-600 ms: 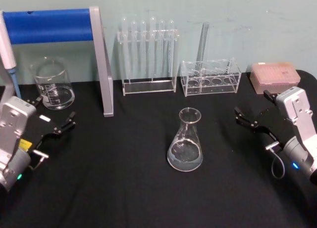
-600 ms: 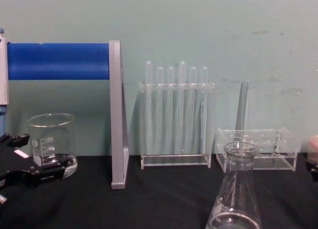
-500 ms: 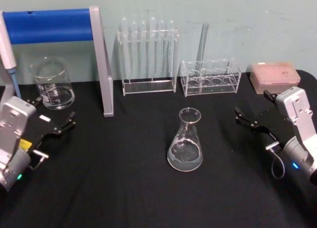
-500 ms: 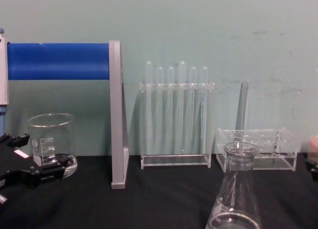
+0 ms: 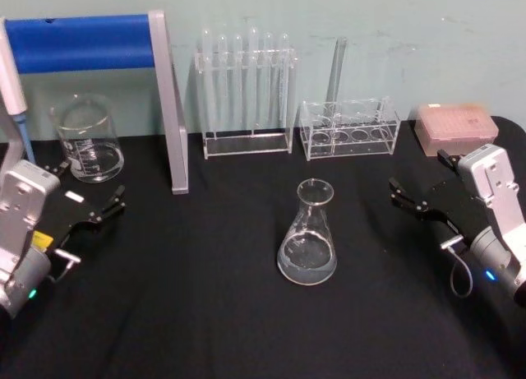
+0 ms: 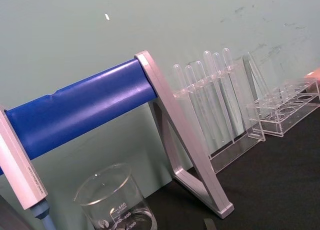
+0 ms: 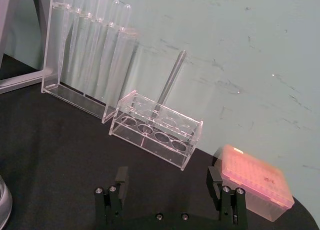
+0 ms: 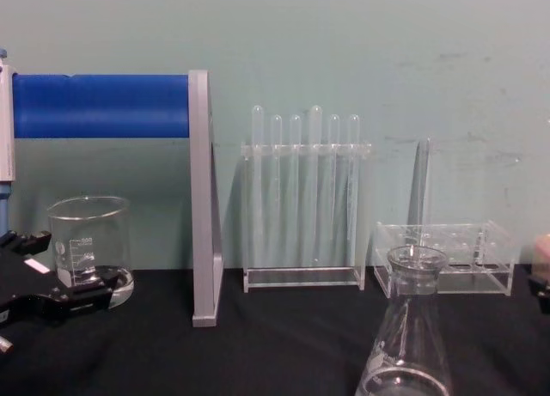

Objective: Grasp the erlenmeyer flask with one hand, shake it three times, then place it back.

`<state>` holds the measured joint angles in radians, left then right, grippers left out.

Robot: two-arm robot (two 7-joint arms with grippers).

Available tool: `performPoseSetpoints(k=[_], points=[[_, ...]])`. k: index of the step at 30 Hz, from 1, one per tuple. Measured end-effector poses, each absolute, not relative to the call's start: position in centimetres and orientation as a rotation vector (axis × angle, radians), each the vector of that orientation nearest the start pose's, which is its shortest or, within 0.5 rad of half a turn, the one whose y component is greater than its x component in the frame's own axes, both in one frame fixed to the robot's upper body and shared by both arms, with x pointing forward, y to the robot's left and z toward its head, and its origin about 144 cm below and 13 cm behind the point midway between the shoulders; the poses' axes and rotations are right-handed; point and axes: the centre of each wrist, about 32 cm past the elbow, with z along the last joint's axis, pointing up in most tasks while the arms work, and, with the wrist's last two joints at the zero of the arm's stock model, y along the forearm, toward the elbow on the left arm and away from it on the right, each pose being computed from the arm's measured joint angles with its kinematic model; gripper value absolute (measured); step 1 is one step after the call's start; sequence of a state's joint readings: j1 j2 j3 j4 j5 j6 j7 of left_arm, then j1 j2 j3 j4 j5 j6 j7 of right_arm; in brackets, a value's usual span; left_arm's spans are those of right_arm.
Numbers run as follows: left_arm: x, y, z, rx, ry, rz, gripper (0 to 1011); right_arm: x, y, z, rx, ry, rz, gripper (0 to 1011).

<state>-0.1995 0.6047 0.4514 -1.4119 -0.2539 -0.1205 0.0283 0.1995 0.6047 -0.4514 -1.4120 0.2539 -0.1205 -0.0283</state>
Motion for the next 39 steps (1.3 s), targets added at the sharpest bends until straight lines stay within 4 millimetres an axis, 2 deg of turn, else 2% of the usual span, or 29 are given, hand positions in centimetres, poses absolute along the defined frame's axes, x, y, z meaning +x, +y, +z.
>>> performPoseSetpoints(k=[31, 39], points=[[48.86, 30.97, 113.98, 0.305, -0.285, 1.248, 1001, 48.83, -31.04, 113.97, -0.302, -0.282, -1.247, 1000], [48.86, 30.97, 113.98, 0.305, -0.285, 1.248, 1001, 48.17, -31.13, 114.16, -0.278, -0.263, -1.224, 1000]])
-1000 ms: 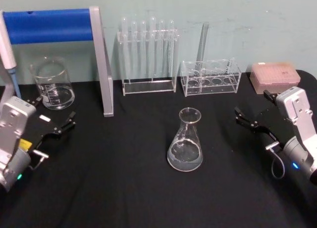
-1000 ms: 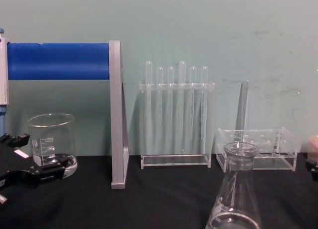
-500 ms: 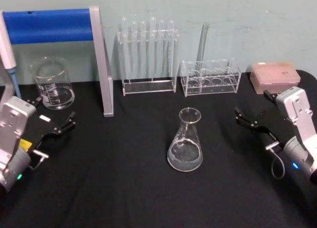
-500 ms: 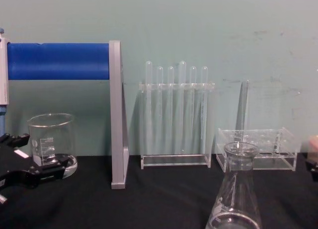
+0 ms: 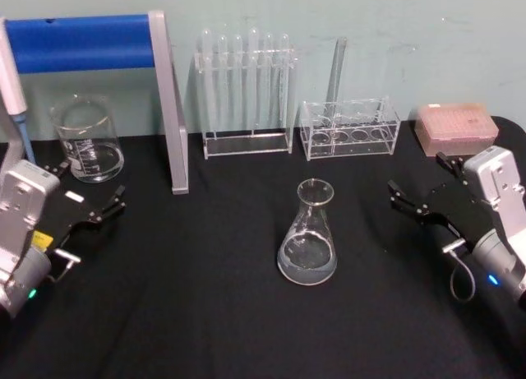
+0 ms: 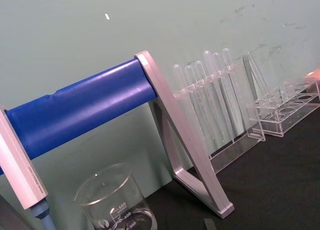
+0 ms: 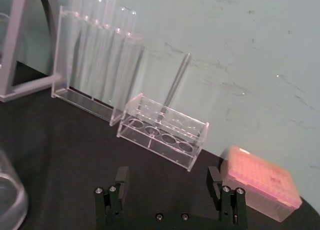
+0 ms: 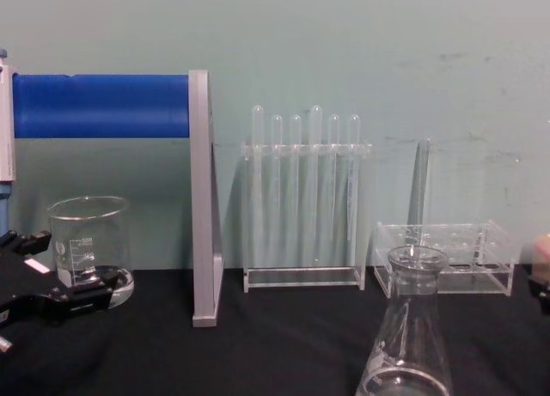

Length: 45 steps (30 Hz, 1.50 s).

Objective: Grasp the erlenmeyer flask with one hand, shake it three times, then place it back.

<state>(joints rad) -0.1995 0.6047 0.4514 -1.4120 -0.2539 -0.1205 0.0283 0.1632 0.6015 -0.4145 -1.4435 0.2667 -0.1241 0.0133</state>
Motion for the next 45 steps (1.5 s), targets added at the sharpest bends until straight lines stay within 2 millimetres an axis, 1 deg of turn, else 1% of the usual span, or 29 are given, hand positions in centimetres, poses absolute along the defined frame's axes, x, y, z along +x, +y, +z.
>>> performPoseSetpoints(k=[6, 11, 15, 22, 29, 34, 45], points=[[48.9, 31.0, 114.0, 0.304, -0.285, 1.248, 1000, 46.9, -31.0, 114.4, -0.24, -0.23, -1.195, 1000], [48.9, 31.0, 114.0, 0.304, -0.285, 1.248, 1000, 45.3, -30.6, 114.3, -0.202, -0.182, -1.156, 1000], [48.9, 31.0, 114.0, 0.305, -0.285, 1.248, 1001, 44.1, -30.0, 114.2, -0.167, -0.132, -1.119, 1000], [48.9, 31.0, 114.0, 0.305, -0.285, 1.248, 1001, 43.1, -28.8, 114.1, -0.116, -0.06, -1.053, 1000], [48.9, 31.0, 114.0, 0.304, -0.285, 1.248, 1001, 42.9, -27.9, 114.1, -0.082, -0.024, -0.988, 1000], [48.9, 31.0, 114.0, 0.304, -0.285, 1.248, 1001, 43.2, -27.3, 114.2, -0.071, -0.02, -0.938, 1000], [48.9, 31.0, 114.0, 0.304, -0.285, 1.248, 1001, 44.7, -26.0, 114.2, -0.067, -0.029, -0.87, 1000]])
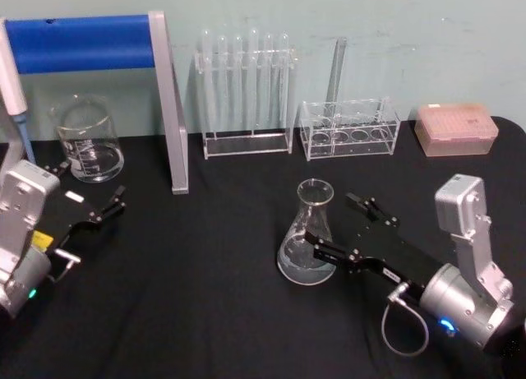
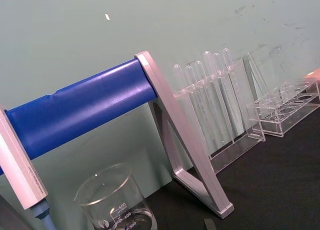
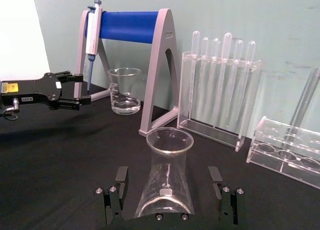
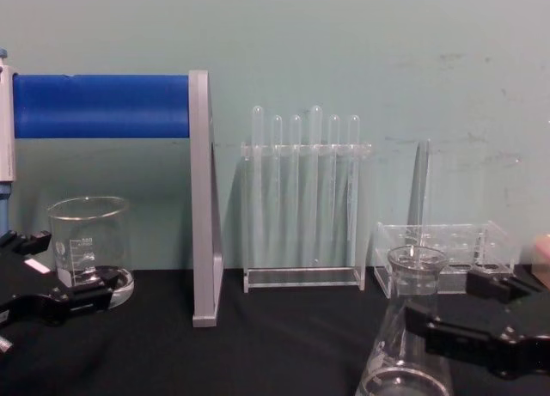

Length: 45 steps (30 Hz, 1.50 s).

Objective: Grasp the erlenmeyer flask with one hand, shake it three times, then place it back.

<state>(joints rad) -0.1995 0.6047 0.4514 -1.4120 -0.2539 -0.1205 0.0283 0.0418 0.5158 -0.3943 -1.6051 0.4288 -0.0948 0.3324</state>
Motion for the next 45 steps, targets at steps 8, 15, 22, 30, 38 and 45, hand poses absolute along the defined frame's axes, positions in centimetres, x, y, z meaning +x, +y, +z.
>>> performPoseSetpoints(k=[8, 15, 22, 30, 38, 45], points=[[48.9, 31.0, 114.0, 0.304, -0.285, 1.248, 1001, 46.2, -25.2, 114.0, -0.066, -0.032, -0.856, 1000], [48.9, 31.0, 114.0, 0.305, -0.285, 1.248, 1001, 47.4, -24.5, 114.0, -0.051, -0.028, -0.851, 1000], [48.9, 31.0, 114.0, 0.304, -0.285, 1.248, 1001, 48.1, -24.1, 113.8, -0.047, -0.019, -0.853, 1000], [48.9, 31.0, 114.0, 0.304, -0.285, 1.248, 1001, 48.3, -24.0, 113.8, -0.047, -0.018, -0.856, 1000], [48.9, 31.0, 114.0, 0.304, -0.285, 1.248, 1001, 48.3, -24.0, 113.8, -0.048, -0.019, -0.856, 1000], [48.9, 31.0, 114.0, 0.305, -0.285, 1.248, 1001, 48.2, -24.0, 113.8, -0.048, -0.018, -0.856, 870]])
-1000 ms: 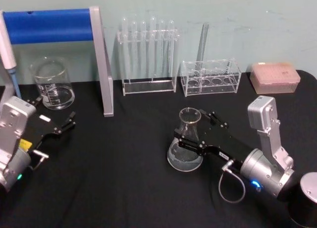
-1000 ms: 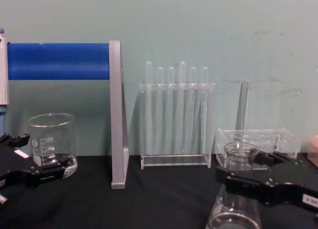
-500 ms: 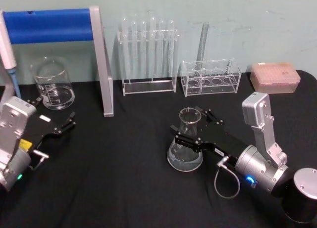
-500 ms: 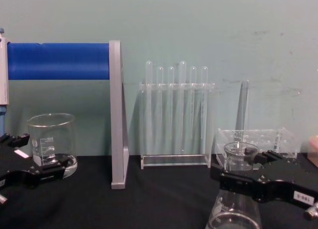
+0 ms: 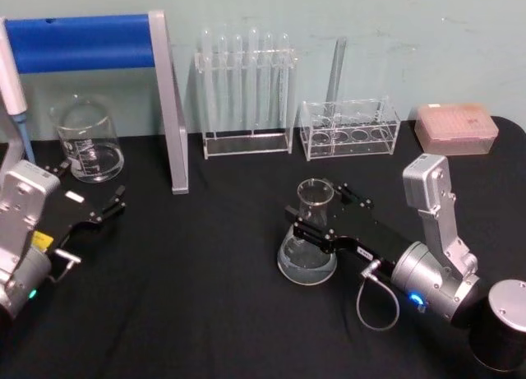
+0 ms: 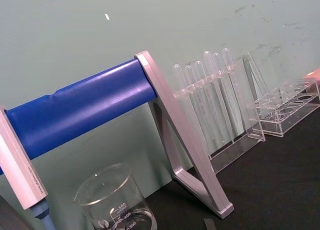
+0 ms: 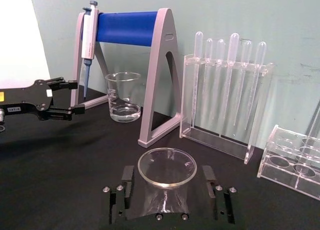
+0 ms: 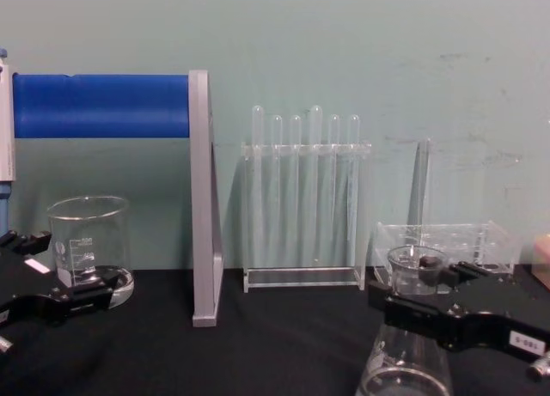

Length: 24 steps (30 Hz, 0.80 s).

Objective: Grasp the erlenmeyer flask with one hand, shake it three times, then place it back.

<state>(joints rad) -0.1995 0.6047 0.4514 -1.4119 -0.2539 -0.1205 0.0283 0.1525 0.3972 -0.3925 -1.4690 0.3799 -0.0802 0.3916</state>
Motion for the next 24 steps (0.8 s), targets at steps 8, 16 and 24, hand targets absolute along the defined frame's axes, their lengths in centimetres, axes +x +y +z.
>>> performPoseSetpoints(k=[8, 16, 24], points=[[48.86, 30.97, 113.98, 0.305, -0.285, 1.248, 1001, 48.2, -24.04, 113.8, -0.047, -0.018, -0.856, 633], [48.86, 30.97, 113.98, 0.305, -0.285, 1.248, 1001, 48.18, -24.05, 113.8, -0.046, -0.018, -0.857, 456], [48.86, 30.97, 113.98, 0.305, -0.285, 1.248, 1001, 48.05, -24.1, 114.05, -0.039, -0.018, -0.863, 456]])
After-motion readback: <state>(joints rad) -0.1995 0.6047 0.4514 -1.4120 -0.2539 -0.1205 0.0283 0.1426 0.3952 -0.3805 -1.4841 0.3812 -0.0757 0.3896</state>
